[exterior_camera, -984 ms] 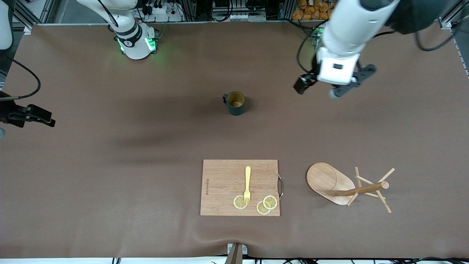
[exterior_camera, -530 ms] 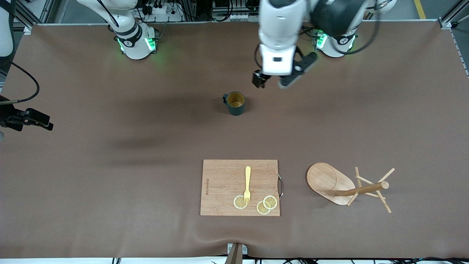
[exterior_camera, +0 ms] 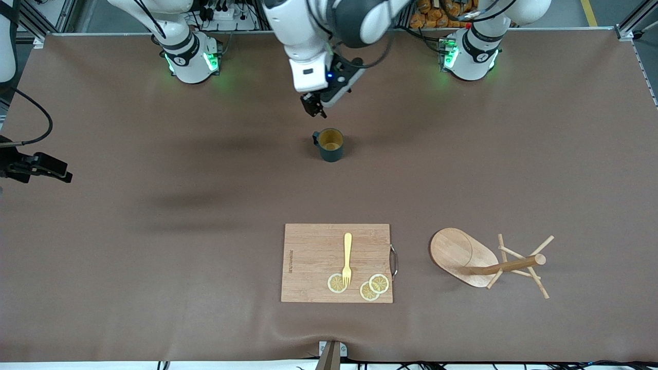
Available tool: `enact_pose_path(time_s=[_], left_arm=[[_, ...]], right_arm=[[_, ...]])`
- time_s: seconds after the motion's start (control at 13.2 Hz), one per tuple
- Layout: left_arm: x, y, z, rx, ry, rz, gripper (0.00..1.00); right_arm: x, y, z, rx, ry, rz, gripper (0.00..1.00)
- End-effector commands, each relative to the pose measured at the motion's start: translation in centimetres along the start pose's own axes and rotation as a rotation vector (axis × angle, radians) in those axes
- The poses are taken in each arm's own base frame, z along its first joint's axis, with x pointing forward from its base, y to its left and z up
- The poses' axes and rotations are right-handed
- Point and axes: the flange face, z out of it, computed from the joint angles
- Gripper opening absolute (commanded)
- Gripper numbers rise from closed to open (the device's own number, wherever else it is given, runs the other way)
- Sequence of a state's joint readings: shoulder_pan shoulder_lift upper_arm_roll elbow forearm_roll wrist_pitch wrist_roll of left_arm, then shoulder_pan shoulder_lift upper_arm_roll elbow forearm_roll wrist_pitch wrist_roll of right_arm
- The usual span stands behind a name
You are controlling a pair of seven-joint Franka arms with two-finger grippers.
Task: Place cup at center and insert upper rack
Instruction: 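Lower the open left gripper toward the mug handle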
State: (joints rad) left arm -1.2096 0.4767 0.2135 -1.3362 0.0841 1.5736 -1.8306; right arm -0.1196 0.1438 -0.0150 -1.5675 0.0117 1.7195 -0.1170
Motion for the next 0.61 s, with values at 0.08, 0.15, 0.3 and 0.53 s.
enact_pose_path(time_s=[0.08,0.15,0.3,0.53], left_arm=[[-5.8,2.0,2.4,-0.041,0.156,-0.048,1.0],[-7.5,2.3,3.1,-0.065,0.178,-0.054,1.0],[-9.8,3.0,3.8,-0.11,0.214,-0.067,1.0],[-12.2,4.6,6.2,-0.145,0.297,-0.098,1.0]], right_arm=[[-0.3,-0.2,-0.2,-0.011,-0.003,0.044,1.0],[-0.4,-0.2,-0.2,-0.01,-0.009,0.044,1.0],[-0.5,-0.5,-0.1,-0.009,-0.024,0.044,1.0],[-0.9,-0.6,-0.1,-0.004,-0.054,0.081,1.0]])
